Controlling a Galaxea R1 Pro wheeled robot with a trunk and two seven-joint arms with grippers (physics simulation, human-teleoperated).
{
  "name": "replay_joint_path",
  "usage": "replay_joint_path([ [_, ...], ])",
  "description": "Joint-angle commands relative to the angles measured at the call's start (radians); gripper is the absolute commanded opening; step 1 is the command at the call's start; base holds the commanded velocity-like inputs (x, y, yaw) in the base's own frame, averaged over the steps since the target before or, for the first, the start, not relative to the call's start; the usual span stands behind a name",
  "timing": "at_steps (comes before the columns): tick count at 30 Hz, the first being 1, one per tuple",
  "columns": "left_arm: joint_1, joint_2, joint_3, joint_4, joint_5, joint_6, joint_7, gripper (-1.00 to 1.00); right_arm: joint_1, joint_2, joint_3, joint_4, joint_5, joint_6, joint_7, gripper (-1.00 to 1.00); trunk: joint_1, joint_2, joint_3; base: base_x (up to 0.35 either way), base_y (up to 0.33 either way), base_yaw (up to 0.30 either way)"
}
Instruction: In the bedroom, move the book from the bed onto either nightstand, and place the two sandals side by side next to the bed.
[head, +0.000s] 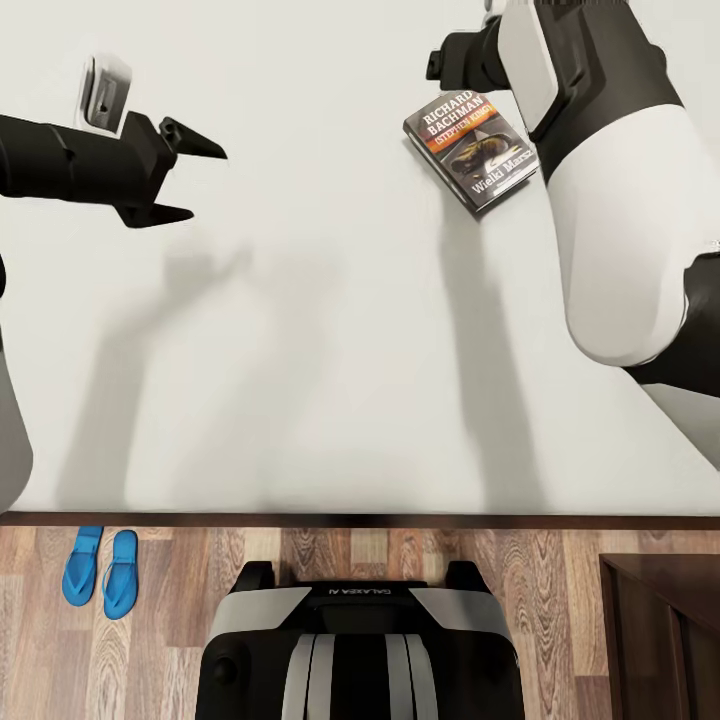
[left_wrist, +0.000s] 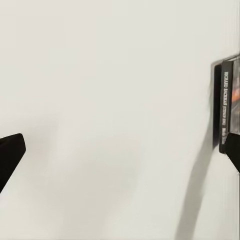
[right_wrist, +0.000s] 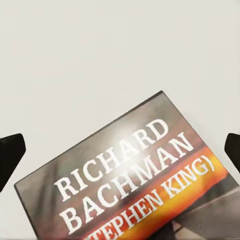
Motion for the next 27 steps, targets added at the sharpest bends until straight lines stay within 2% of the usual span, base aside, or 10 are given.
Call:
replay_joint_path([
  [1,-0.003,0.0,0.0,0.0,0.006,0.005,0.008,1.0,0.0,0.001,-0.005,0.005,0.002,0.003,-0.001,1.0,0.0,0.0,0.0,0.0,0.0,0.0],
  [27,-0.01,-0.001,0.002,-0.003,0.005,0.002,0.007,1.0,0.005,0.001,-0.006,0.016,-0.001,-0.014,-0.007,1.0,0.0,0.0,0.0,0.0,0.0,0.0],
])
